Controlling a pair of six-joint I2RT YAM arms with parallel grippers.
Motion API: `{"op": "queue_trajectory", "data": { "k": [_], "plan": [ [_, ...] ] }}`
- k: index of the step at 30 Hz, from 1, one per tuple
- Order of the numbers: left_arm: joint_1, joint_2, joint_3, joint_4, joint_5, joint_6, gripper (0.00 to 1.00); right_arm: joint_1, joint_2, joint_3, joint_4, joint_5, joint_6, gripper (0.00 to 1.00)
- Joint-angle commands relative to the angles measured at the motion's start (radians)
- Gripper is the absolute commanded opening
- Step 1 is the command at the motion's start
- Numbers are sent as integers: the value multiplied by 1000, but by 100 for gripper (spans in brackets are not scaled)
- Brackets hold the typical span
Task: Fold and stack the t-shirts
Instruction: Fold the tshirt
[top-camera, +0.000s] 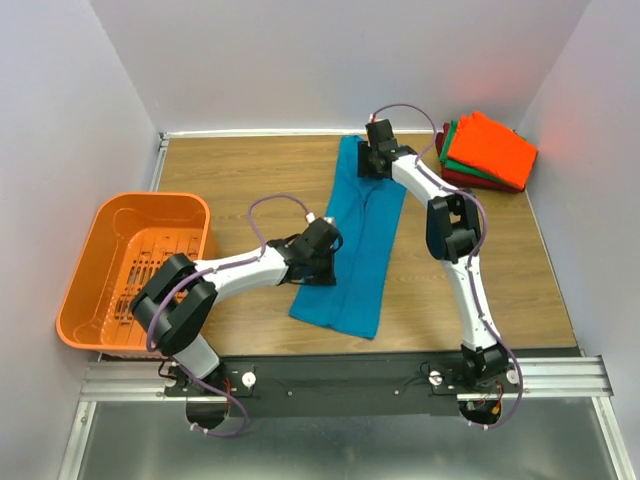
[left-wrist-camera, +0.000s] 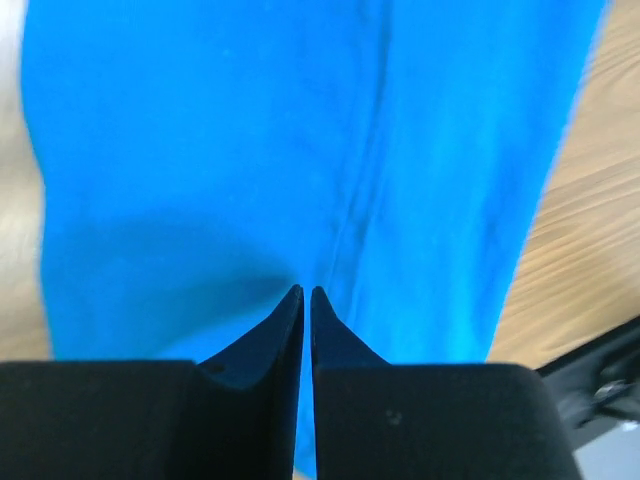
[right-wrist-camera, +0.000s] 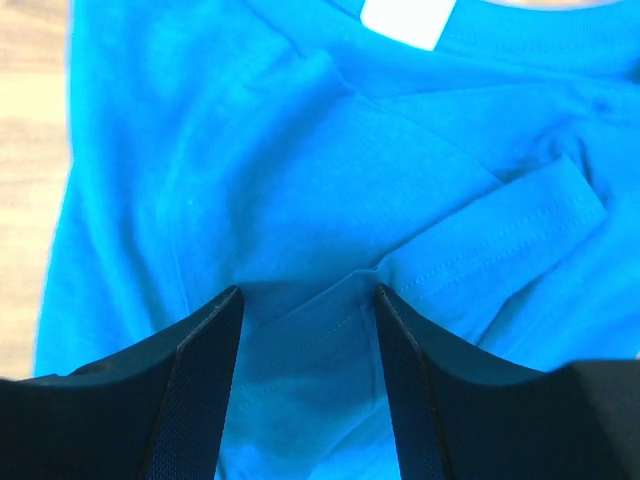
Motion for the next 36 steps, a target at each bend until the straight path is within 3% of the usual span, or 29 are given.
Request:
{"op": "queue_trajectory", "data": {
  "k": [1,4,9,12,15,19,21,27,36],
  "plan": [
    [12,38,152,-41,-20,30,13,-1,115,147,-160,15,-109,67],
    [30,38,215,-52,-54,50,14,-1,59,179,-159,5,-106,74],
    [93,71,234,-36,-75,68,14,-4,-73,126,-159,61,-38,77],
    [109,116,228,-28,-103,84,13,-9,-159,23,-159,89,31,77],
    [109,142,186,-2,-118,85,4,-11,-233,-145,-156,82,100,76],
    [104,166,124,37,-71,79,0,-11,-281,-262,-133,-6,160,75],
    [87,174,53,63,-57,72,0,-8,-301,-429,-66,-55,181,74],
    [47,154,8,87,-35,52,0,-9,-221,-410,-65,9,168,74],
    [9,148,-10,118,17,21,0,-9,-40,-167,-79,-50,91,74]
  ]
}}
